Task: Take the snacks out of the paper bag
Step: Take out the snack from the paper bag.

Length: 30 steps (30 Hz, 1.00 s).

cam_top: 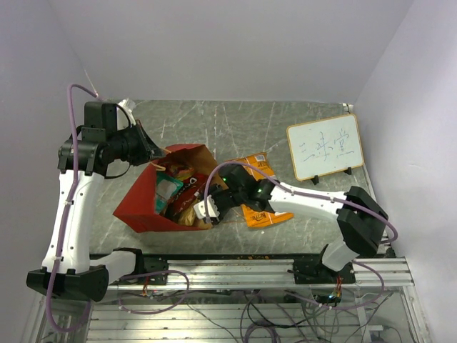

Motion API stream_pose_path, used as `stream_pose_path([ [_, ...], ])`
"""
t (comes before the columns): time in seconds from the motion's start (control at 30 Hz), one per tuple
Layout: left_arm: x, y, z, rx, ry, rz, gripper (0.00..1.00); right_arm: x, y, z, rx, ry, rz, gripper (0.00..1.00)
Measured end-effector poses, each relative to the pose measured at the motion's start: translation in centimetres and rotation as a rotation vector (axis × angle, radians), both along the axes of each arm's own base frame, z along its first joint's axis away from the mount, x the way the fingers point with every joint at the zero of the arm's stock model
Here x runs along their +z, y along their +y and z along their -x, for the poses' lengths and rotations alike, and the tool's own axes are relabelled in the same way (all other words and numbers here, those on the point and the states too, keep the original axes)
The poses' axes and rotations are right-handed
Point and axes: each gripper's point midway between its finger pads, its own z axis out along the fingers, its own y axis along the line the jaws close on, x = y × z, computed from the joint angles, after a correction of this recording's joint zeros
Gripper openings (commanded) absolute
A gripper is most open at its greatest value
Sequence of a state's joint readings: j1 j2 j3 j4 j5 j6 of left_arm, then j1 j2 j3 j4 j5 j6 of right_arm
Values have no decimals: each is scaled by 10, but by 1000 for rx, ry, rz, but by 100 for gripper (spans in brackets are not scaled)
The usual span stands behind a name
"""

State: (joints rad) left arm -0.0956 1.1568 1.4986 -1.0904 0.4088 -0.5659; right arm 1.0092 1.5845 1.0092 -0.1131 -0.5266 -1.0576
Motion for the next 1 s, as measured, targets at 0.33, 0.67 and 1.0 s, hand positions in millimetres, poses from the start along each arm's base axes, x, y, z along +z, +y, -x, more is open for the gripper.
stream_pose_path([
  [0.33,1,-1,1,4,4,8,7,-9,10,-4,25,-8,8,40],
  [0.67,2,-1,2,7,3,13,7,-24,13,4,68,0,42,20],
  [1.0,1,-1,7,19,7,29,7,-30,22,10,64,-16,31,13],
])
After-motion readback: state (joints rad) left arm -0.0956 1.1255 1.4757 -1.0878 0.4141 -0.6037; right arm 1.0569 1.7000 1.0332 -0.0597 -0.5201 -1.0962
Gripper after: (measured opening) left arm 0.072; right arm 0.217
